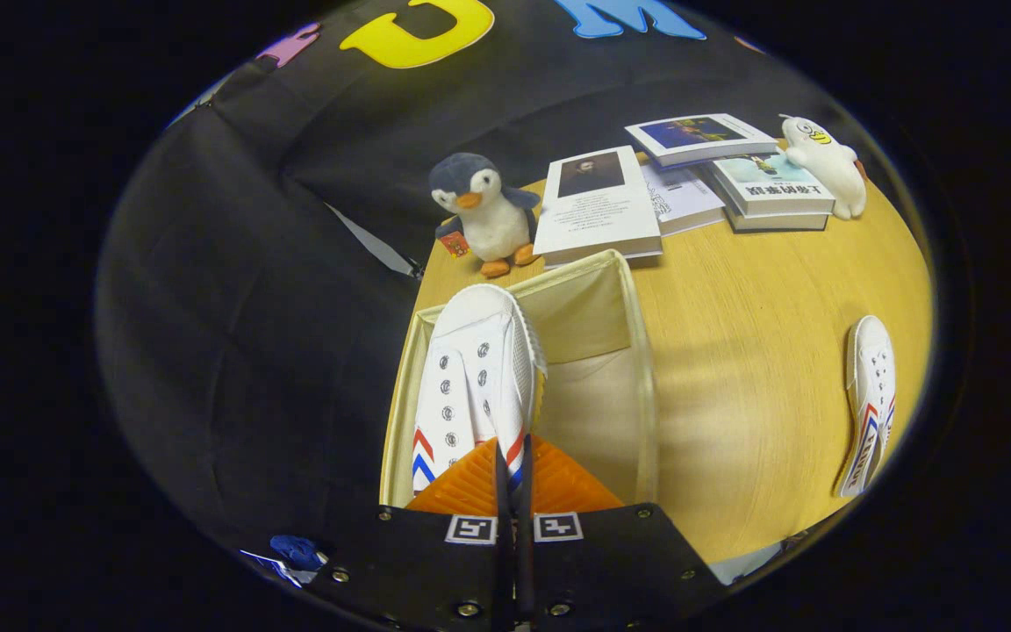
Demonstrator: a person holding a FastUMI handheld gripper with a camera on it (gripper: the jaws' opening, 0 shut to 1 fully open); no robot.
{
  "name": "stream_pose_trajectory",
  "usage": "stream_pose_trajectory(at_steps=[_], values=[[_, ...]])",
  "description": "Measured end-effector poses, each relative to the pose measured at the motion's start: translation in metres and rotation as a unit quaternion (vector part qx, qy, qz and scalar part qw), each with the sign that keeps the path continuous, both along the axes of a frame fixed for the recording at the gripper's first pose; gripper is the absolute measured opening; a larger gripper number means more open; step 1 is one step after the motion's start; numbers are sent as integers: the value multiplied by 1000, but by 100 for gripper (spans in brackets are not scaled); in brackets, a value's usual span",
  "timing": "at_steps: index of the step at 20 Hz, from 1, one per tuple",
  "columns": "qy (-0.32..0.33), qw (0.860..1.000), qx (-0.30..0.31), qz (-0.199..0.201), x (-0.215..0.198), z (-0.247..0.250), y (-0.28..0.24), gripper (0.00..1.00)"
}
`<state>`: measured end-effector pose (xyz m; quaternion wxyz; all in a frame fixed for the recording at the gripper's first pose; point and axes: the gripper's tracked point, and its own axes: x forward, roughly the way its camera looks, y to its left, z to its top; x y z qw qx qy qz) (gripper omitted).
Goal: Open the storage box then place both shoes into the box .Put the left shoe in first, then the right shoe, with the right side of both shoes facing outward in a uniform manner.
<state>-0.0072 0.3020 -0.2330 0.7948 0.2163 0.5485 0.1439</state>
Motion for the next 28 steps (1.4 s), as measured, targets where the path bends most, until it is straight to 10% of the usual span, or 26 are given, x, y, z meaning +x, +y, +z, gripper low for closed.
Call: stream_pose_trajectory(at_steps=[12, 16, 18, 28], values=[[35, 999, -25, 16, -10, -47, 38, 1], [-14, 999, 3, 49, -2, -35, 50, 52], [-40, 997, -8, 72, -2, -26, 42, 92], [-169, 980, -44, 92, 12, 50, -44, 98]])
